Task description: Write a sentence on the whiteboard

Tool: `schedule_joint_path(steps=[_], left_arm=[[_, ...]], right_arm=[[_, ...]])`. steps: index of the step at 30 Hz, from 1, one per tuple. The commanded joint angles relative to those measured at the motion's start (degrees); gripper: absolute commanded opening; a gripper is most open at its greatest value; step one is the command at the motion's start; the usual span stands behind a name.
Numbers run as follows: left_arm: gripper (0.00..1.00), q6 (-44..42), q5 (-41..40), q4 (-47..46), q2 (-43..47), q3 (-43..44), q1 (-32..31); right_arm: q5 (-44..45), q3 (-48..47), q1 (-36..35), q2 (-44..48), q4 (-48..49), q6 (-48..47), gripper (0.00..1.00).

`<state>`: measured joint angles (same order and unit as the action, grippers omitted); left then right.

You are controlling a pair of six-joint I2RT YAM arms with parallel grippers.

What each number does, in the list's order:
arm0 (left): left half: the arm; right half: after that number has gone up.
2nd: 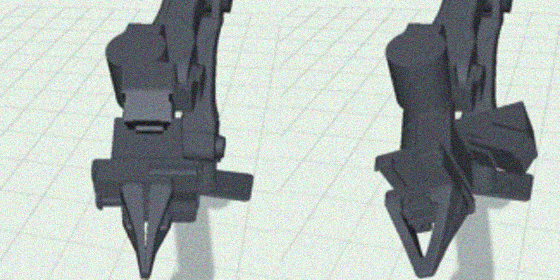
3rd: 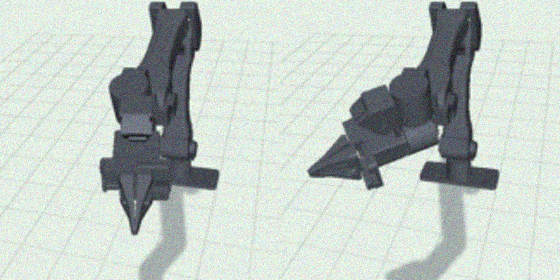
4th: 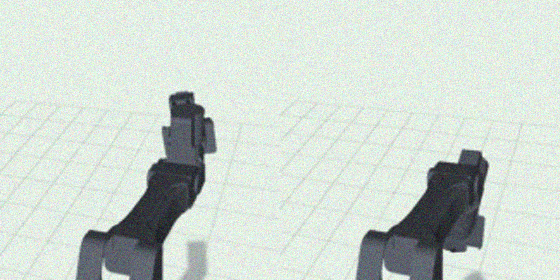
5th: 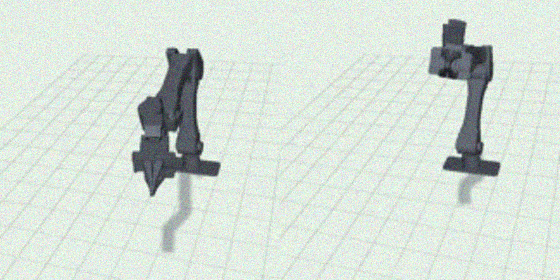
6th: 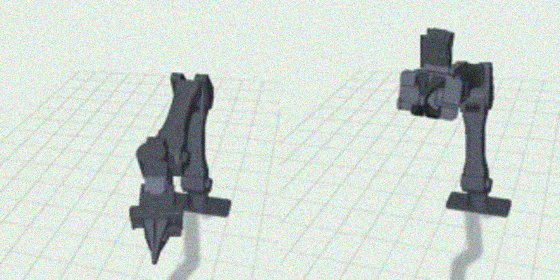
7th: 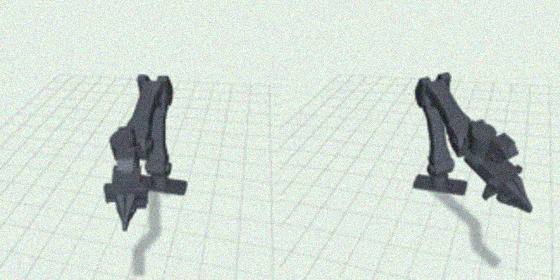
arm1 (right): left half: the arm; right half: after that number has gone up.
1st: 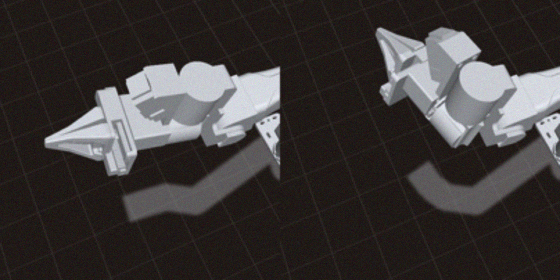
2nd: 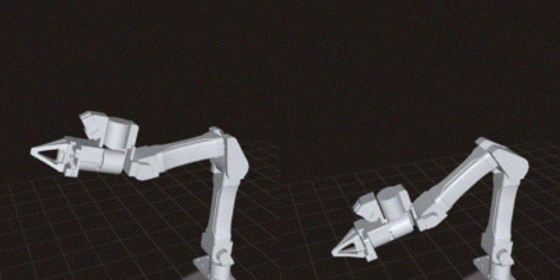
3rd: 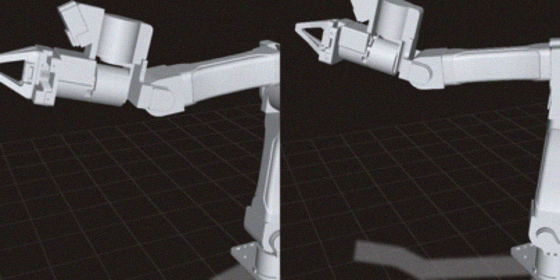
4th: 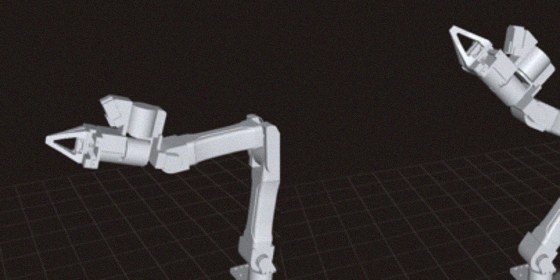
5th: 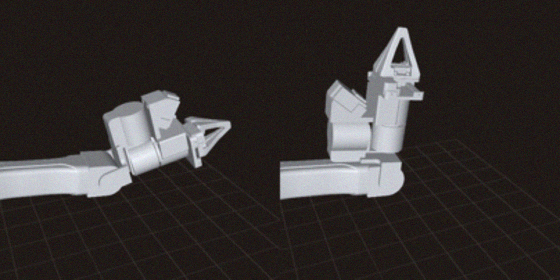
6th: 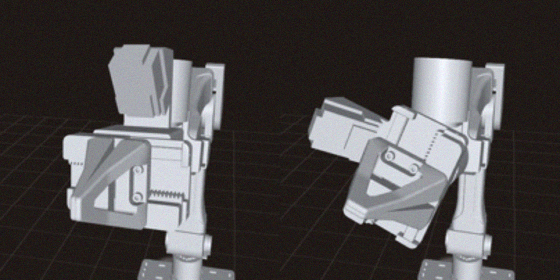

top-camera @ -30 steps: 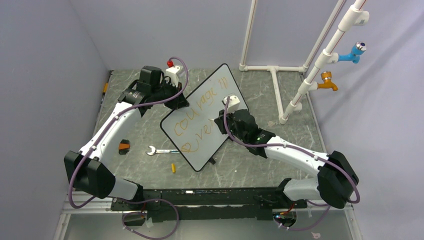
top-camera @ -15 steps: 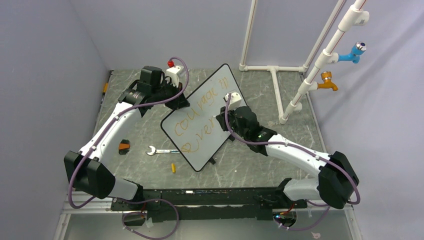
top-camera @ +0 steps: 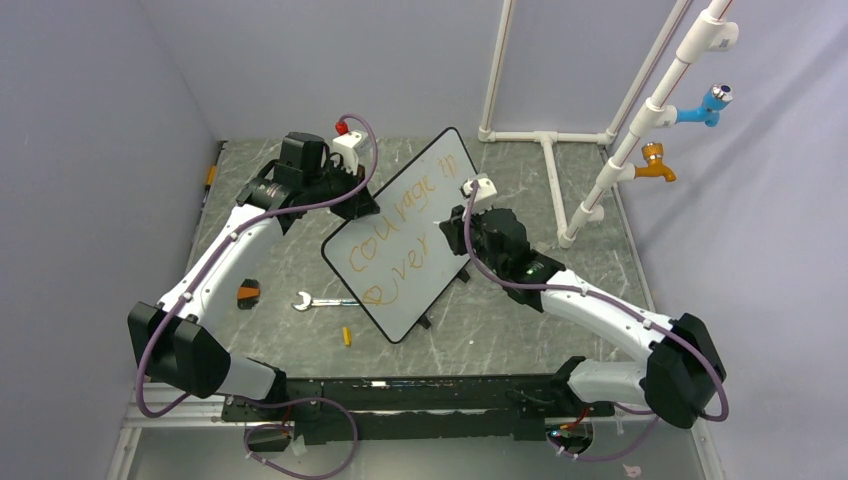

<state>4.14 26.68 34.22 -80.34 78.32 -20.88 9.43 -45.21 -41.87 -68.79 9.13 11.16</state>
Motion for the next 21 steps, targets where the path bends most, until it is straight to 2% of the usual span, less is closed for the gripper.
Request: schedule_joint_path(steps=[1,13,21], left_arm=[[0.00,-7.5,-7.6,0.8,1.1,-0.8,0.0],[0.00,-7.6,-7.8,0.8,0.9,-0.8,0.0],[0.00,-7.5,-7.8,0.8,0.9,-0.8,0.0]], right_arm=[[-1.2,-1.1,0.5,-1.2,3.1,0.9,0.00],[-3.8,-1.5,0.8,-4.1,4.2,1.6,0.00],[-4.8,2.7,0.9,-4.4,5.1,2.7,0.00]])
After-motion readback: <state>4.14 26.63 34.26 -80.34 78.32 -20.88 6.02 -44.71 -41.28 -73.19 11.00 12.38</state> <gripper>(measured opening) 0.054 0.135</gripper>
